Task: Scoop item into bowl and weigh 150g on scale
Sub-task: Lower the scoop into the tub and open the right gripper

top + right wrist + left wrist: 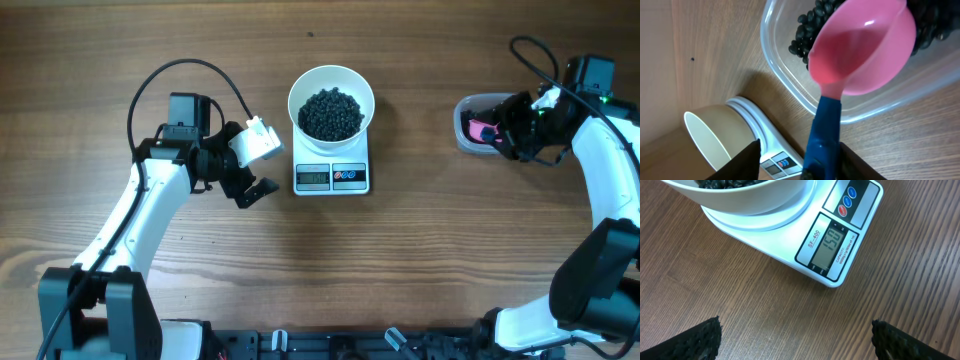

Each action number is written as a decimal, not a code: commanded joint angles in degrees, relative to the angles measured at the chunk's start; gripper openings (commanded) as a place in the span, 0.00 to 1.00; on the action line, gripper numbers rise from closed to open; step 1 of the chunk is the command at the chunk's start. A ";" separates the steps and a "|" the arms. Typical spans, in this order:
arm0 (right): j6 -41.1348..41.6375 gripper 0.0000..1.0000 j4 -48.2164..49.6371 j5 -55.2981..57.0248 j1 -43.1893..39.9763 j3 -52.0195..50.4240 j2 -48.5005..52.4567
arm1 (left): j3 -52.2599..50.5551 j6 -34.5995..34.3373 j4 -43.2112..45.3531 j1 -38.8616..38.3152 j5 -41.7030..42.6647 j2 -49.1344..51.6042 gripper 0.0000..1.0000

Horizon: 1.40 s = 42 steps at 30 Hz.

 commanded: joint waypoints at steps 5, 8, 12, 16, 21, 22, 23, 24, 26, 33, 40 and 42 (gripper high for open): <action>0.39 0.70 -7.54 1.46 0.24 -0.24 -1.51 | -0.42 0.55 0.13 0.17 0.90 0.50 1.00; 0.31 0.73 -13.44 5.53 0.24 -0.22 -3.32 | -0.42 0.55 0.11 0.17 0.87 0.50 1.00; 0.31 0.73 -15.28 5.95 0.24 -0.13 -7.50 | -0.42 0.55 0.11 0.15 0.87 0.50 1.00; 0.46 0.79 -15.54 6.10 0.24 1.29 -15.82 | -0.42 0.55 0.11 0.17 0.87 0.50 1.00; 0.61 0.83 -15.45 7.93 0.26 2.01 -29.64 | -0.42 0.55 0.13 0.17 0.87 0.50 1.00; 0.35 0.87 -15.96 9.16 0.26 2.01 -32.24 | -0.42 0.55 0.11 0.17 0.90 0.50 1.00; 0.11 0.89 -16.70 10.71 0.26 2.01 -35.32 | -0.42 0.55 0.13 0.17 0.90 0.50 1.00; -0.28 0.90 -17.86 12.17 0.26 2.01 -38.32 | -0.42 0.55 0.13 0.15 0.87 0.50 1.00; -2.78 0.93 -20.22 13.40 0.24 2.01 -44.06 | -0.42 0.55 0.11 0.15 0.87 0.50 1.00; -4.31 1.00 -23.32 14.86 0.24 2.01 -54.27 | -0.42 0.55 0.11 0.17 0.87 0.50 1.00; -4.17 1.00 -33.64 14.27 0.24 2.01 -54.18 | -0.42 0.55 0.11 0.17 0.90 0.50 1.00; -4.07 1.00 -35.36 14.19 0.24 2.01 -54.18 | -0.42 0.55 0.11 0.17 0.90 0.50 1.00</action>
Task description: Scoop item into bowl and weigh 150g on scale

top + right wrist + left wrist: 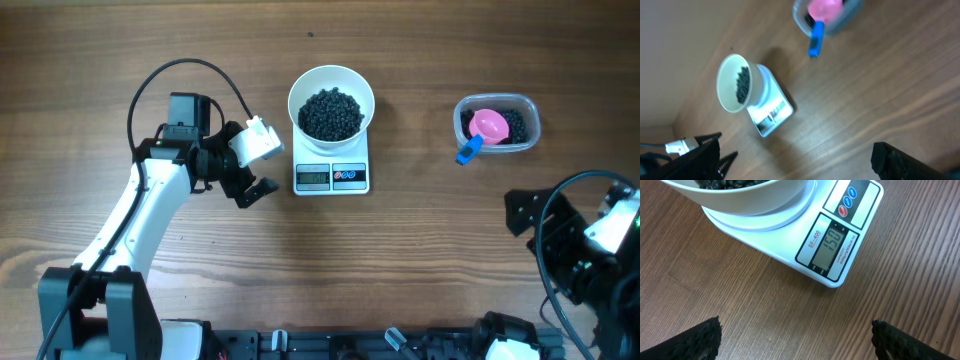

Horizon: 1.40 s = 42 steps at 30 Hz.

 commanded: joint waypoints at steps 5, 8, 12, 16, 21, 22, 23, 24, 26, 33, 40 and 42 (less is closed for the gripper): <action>-1.01 1.00 1.86 3.85 0.24 0.48 0.00 | -0.42 0.55 0.00 0.17 0.92 0.48 1.00; -11.34 1.00 9.90 4.22 0.24 0.48 0.00 | -0.42 0.55 -0.02 0.17 0.90 0.48 1.00; -18.49 1.00 17.79 4.28 0.24 0.42 0.00 | -0.42 0.55 0.00 0.17 0.90 0.48 1.00; -22.18 1.00 26.97 6.34 0.26 -2.54 -1.64 | -0.42 0.55 0.00 0.17 0.90 0.48 1.00; -25.18 1.00 44.57 6.27 0.33 -17.77 -11.69 | -0.42 0.55 -0.02 0.17 0.90 0.48 1.00; -25.24 1.00 48.26 6.36 0.76 -21.75 -14.34 | -0.42 0.55 0.00 0.17 0.90 0.48 1.00; -25.22 1.00 51.30 6.58 1.27 -25.29 -16.74 | -0.42 0.55 -0.02 0.17 0.90 0.48 1.00; -25.20 1.00 55.08 7.06 2.03 -29.77 -19.82 | -0.42 0.55 -0.02 0.17 0.90 0.48 1.00; -25.22 1.00 62.49 8.63 3.50 -38.62 -25.77 | -0.42 0.55 0.00 0.17 0.92 0.48 1.00; -25.18 1.00 83.43 13.29 9.07 -63.84 -40.06 | -0.42 0.55 0.00 0.17 0.90 0.48 1.00; -25.11 0.99 85.44 15.58 13.00 -70.10 -41.09 | -0.42 0.55 0.00 0.17 0.90 0.48 1.00; -24.98 1.00 85.68 15.56 13.00 -71.54 -41.66 | -0.42 0.55 -0.02 0.17 0.90 0.48 1.00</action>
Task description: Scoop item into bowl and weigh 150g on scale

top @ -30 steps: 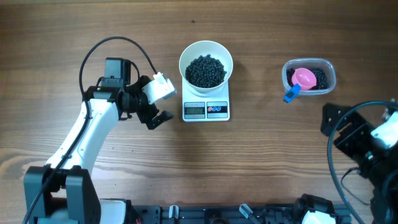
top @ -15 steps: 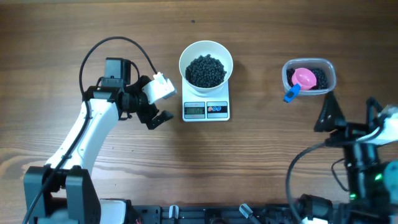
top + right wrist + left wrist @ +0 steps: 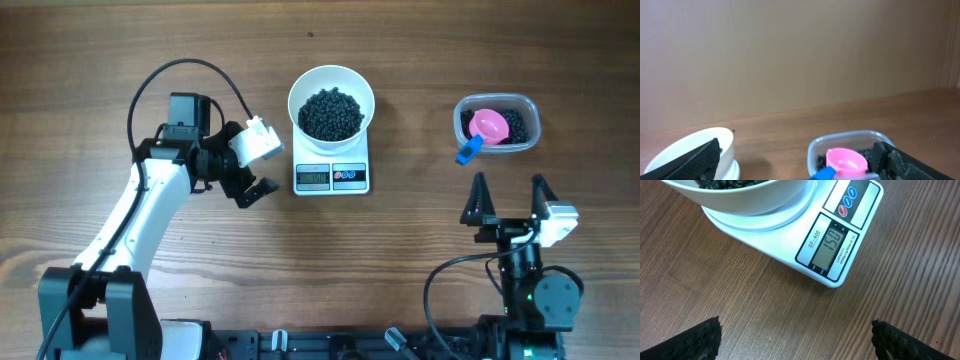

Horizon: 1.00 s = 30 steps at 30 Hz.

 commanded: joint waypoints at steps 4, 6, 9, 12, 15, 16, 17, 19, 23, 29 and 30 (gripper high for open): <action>-0.26 0.99 0.76 1.70 0.35 -5.51 -3.06 | -0.42 0.55 -0.04 0.17 0.90 0.48 1.00; -0.28 1.00 -0.70 1.55 0.35 -5.49 -3.06 | -0.42 0.55 -0.04 0.17 0.90 0.48 1.00; -1.22 1.00 -2.67 1.14 0.35 -5.49 -3.08 | -0.42 0.55 -0.04 0.17 0.92 0.48 1.00; -1.86 1.00 -2.64 1.09 0.35 -5.46 -3.08 | -0.42 0.55 -0.02 0.17 0.92 0.48 1.00; -1.86 1.00 -2.62 1.11 0.35 -5.46 -3.06 | -0.42 0.55 -0.04 0.17 0.92 0.48 1.00; -1.86 1.00 -2.62 1.11 0.35 -5.46 -3.06 | -0.42 0.55 -0.04 0.15 0.90 0.48 1.00; -1.84 1.00 -2.62 1.11 0.35 -5.49 -3.04 | -0.42 0.55 -0.02 0.17 0.90 0.48 1.00; -1.86 1.00 -2.62 1.11 0.35 -5.46 -3.04 | -0.42 0.55 -0.04 0.17 0.90 0.48 1.00; -1.88 1.00 -2.62 1.11 0.35 -5.46 -3.04 | -0.42 0.55 -0.04 0.17 0.90 0.48 1.00; -1.86 1.00 -2.62 1.11 0.35 -5.46 -3.04 | -0.42 0.55 -0.02 0.17 0.90 0.48 1.00; -1.86 0.99 -2.62 1.11 0.35 -5.46 -3.04 | -0.42 0.55 -0.02 0.17 0.92 0.48 1.00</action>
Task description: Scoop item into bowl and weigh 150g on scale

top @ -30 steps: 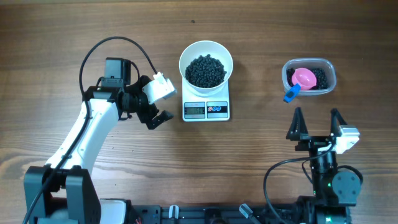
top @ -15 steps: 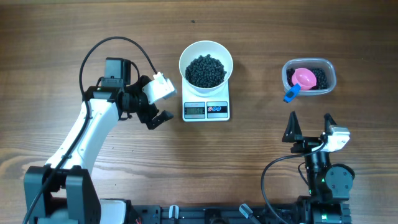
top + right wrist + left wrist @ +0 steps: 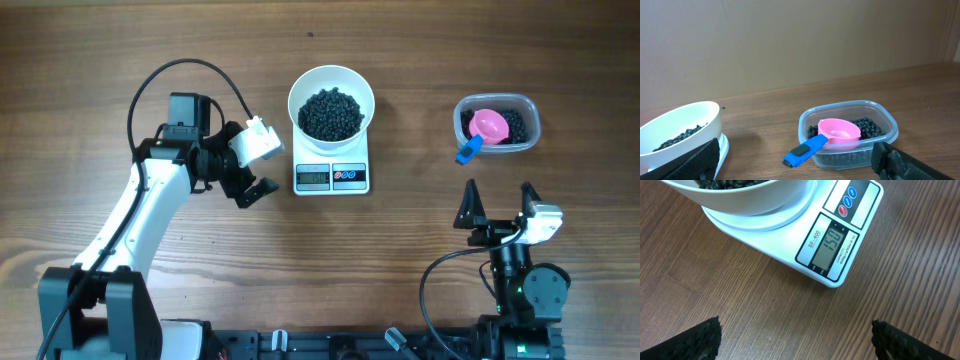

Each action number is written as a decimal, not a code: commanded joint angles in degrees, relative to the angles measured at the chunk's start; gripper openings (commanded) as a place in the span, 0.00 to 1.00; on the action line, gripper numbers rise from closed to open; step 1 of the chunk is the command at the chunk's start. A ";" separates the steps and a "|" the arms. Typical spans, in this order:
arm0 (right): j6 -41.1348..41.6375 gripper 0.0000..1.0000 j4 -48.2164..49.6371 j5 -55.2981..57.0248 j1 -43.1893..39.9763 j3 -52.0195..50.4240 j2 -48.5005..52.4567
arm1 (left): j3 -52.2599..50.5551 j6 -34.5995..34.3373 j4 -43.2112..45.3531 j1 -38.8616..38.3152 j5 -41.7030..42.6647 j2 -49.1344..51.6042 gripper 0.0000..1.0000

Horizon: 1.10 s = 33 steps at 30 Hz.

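A white bowl [image 3: 331, 100] of black beans stands on the white scale [image 3: 332, 176]; the scale's display [image 3: 829, 246] reads 150. A clear tub [image 3: 497, 124] of beans holds the pink scoop [image 3: 488, 124], its blue handle [image 3: 806, 149] sticking out over the rim. My left gripper [image 3: 250, 180] stays open just left of the scale, holding nothing. My right gripper [image 3: 498, 203] is open near the front edge, below the tub, empty and pointing towards it.
Wooden table [image 3: 90, 60] all round. A plain wall [image 3: 800, 40] rises behind the far edge in the right wrist view. A black cable [image 3: 190, 70] loops above the left arm.
The right gripper has shifted slightly left and tilted down a little, so the tub and scoop show fuller in its view. The left arm, bowl and scale are unchanged.
The right gripper was at the tub, shut on the scoop's blue handle. Then the scoop lay in the tub and the arm was far back at the front right. It then stood open below the tub, as now. The scale read 150 throughout.
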 commanded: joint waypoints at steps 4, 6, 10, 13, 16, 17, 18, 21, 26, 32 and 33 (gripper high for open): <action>-1.03 1.00 0.09 0.35 0.35 -0.15 -0.90 | -0.39 0.57 -0.02 0.17 0.92 0.48 1.00; -1.03 1.00 0.11 0.35 0.35 -0.15 -0.90 | -0.39 0.55 -0.02 0.15 0.90 0.48 1.00; -1.03 1.00 0.11 0.35 0.35 -0.15 -0.90 | -0.39 0.55 -0.02 0.17 0.92 0.48 1.00; -1.03 1.00 0.11 0.35 0.35 -0.15 -0.90 | -0.39 0.50 -0.35 0.17 0.90 0.48 1.00; -1.01 1.00 0.09 0.35 0.35 -0.15 -0.90 | -0.39 0.55 -1.29 0.15 0.92 0.46 1.00; -1.03 1.00 0.09 0.35 0.35 -0.15 -0.90 | -0.39 0.55 -1.25 0.17 0.90 0.13 1.00; -1.03 1.00 0.09 0.35 0.35 -0.15 -0.90 | -0.39 0.55 -1.31 0.17 0.92 0.13 1.00; -1.03 1.00 0.09 0.35 0.35 -0.15 -0.90 | -0.39 0.52 -3.56 0.15 0.96 -0.98 1.00; -1.05 1.00 0.11 0.35 0.35 -0.15 -0.90 | -0.39 0.39 -6.19 0.15 0.98 -7.23 1.00; -1.01 1.00 0.11 0.35 0.35 -0.15 -0.90 | -1.53 -11.34 -6.43 0.15 0.96 -19.26 1.00; -1.03 1.00 0.09 0.35 0.35 -0.15 -0.90 | -2.45 -11.34 -5.66 0.15 0.94 -21.16 1.00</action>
